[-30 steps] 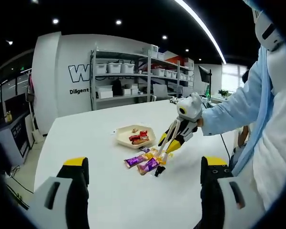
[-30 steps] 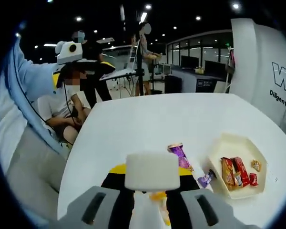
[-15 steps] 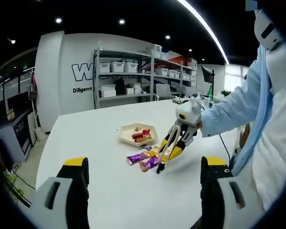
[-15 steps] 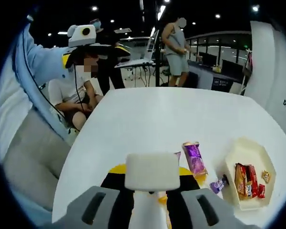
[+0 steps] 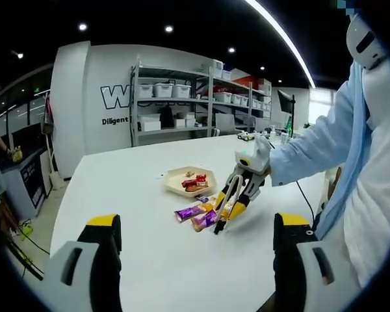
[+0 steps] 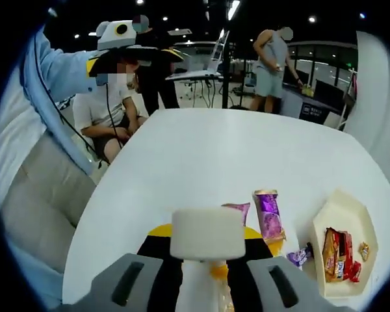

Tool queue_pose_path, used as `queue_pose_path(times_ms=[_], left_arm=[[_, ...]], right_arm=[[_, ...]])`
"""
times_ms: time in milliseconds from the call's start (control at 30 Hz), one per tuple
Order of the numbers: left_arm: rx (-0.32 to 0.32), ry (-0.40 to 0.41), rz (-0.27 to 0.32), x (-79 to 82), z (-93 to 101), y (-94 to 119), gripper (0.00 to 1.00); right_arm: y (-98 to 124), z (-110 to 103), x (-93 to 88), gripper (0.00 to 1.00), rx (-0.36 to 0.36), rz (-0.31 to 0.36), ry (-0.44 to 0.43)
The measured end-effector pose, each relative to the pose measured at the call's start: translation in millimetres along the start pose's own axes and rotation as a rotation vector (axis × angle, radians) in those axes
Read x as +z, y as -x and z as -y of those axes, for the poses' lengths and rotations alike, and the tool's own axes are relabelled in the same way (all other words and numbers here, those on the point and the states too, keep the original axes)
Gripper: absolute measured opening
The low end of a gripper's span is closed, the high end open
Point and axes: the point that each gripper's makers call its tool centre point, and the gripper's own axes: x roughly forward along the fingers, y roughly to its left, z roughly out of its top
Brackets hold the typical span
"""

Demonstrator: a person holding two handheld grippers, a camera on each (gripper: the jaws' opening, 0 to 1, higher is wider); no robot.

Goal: Place the target food into the container with the food tongs after gripping and lifting it, then release it inside without dropping or visibly crushing the food.

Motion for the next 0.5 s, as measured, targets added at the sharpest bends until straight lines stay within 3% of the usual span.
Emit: queue_pose_path(times_ms=[200, 500], left_arm=[[0.01, 0.002, 0.001, -0.2, -0.9, 2.5, 0.95], [0.012, 0.001, 0.004, 0.6, -0.1, 3.4, 0.95]], right_arm=[[-4.2, -4.5, -6.2, 0.18, 0.026, -0.029, 0.02], [-3.7, -6.8, -5.5, 0.14, 0.003, -0.033, -0.011]])
